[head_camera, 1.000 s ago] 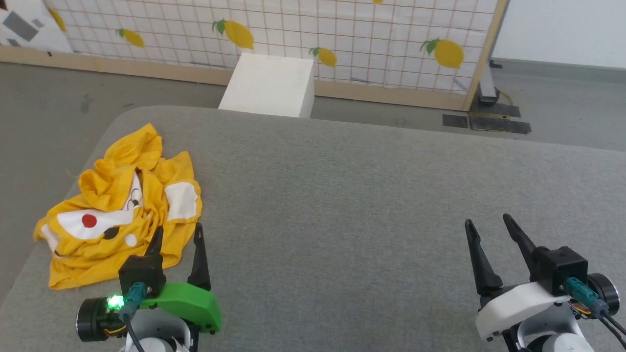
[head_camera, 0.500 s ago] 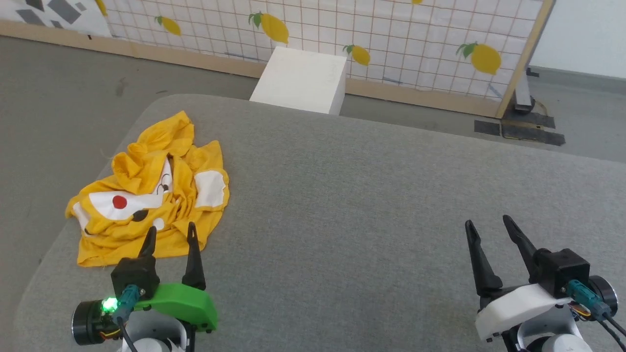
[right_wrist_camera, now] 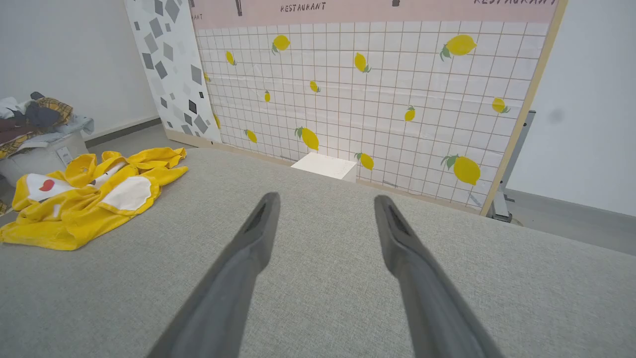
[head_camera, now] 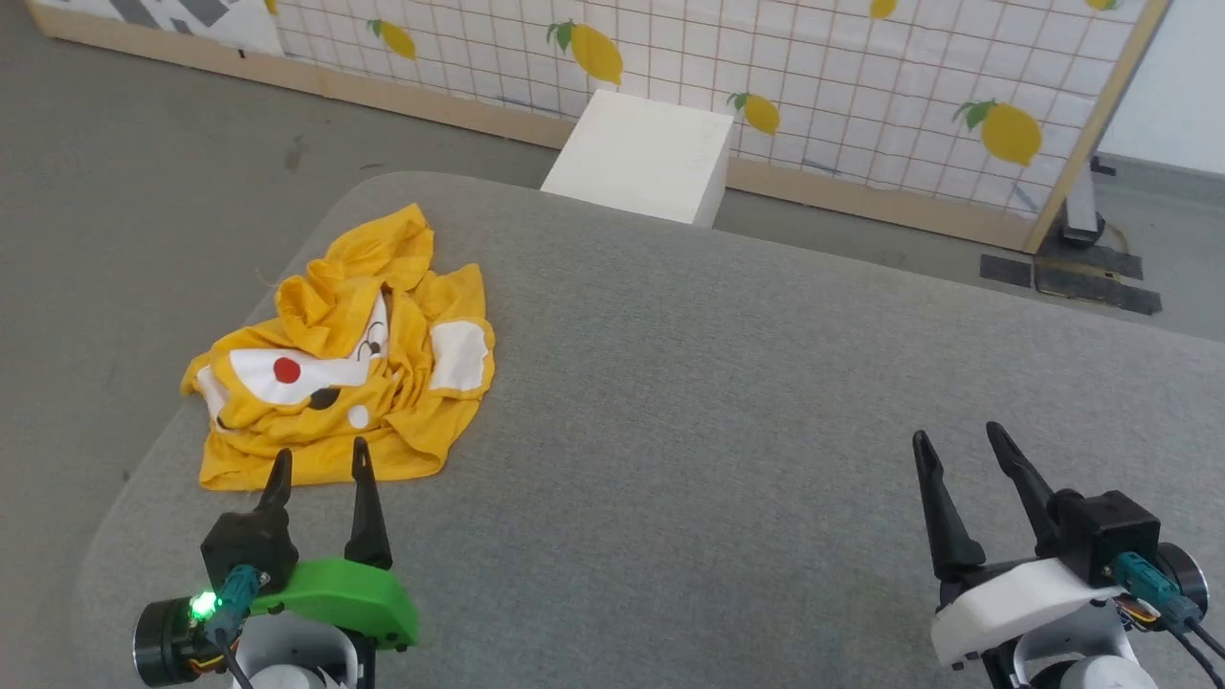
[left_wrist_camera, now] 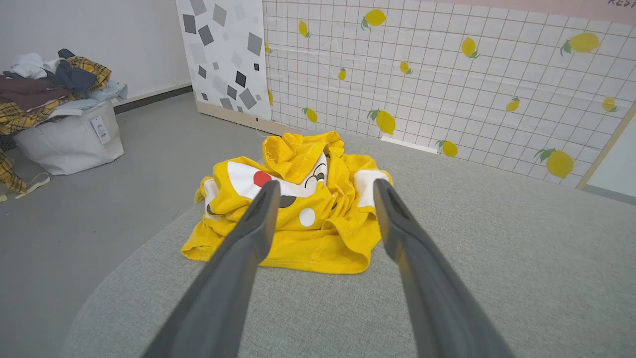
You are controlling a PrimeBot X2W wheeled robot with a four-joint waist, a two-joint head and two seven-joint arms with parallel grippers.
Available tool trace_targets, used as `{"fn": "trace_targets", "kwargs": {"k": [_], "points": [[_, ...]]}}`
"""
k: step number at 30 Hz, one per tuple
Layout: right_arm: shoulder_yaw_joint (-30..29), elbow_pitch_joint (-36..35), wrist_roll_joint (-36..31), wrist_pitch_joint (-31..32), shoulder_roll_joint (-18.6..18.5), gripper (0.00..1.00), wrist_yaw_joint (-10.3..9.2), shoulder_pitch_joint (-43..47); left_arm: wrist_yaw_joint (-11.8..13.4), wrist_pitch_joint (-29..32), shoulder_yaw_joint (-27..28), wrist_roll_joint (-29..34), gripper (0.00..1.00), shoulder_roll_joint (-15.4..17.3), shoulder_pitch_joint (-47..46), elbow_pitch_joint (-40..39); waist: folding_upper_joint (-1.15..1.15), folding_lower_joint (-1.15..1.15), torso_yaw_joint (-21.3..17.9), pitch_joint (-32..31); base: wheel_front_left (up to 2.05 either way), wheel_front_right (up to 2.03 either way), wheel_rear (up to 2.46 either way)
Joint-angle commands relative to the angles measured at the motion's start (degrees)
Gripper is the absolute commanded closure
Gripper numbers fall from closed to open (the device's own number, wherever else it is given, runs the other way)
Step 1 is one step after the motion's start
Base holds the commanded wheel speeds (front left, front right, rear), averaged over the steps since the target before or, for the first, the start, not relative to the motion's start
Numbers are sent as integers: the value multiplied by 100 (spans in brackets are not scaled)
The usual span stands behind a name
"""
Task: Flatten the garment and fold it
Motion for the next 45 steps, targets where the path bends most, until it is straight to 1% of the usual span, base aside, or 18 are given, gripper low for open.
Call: {"fn": "trace_targets", "kwargs": {"k": [1,15,34,45], "points": [[-6,22,52,-67,5,0,-6,-18,77,-56,-7,-73,0,58,-7,17,0,0,87,-5,0,0,0],[6,69,107,-176,6,0,-7,-4,265,-200,-60,-278,0,168,11,71,0,0,515,-5,0,0,0],[140,56,103,-258,8,0,-8,-11,479,-429,-208,-572,0,254,-12,265,0,0,1212,10,0,0,0],[253,35,145,-289,9,0,-9,-35,607,-574,-260,-732,0,297,-15,352,0,0,1528,28,0,0,0]]}}
